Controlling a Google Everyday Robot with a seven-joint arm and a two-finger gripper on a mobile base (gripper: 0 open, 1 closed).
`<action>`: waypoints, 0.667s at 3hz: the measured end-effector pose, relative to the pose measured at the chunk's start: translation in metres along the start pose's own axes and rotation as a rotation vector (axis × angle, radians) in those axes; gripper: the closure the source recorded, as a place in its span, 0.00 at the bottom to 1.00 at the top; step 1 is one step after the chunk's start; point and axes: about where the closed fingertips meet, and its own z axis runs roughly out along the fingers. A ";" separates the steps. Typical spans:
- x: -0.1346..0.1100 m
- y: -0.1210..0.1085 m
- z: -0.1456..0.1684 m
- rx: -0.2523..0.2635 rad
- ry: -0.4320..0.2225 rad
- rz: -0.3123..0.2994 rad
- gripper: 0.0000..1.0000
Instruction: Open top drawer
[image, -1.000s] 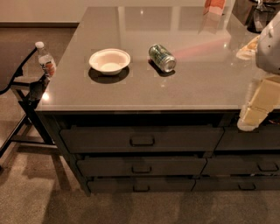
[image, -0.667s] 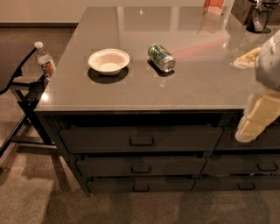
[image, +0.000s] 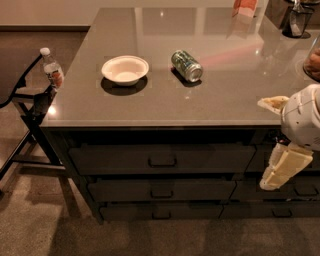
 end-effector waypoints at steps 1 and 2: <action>0.000 0.000 0.000 0.000 0.000 0.000 0.00; 0.005 0.013 0.027 -0.047 -0.033 0.006 0.00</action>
Offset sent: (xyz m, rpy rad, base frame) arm -0.0059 0.0115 -0.0772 0.0980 0.1038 0.0476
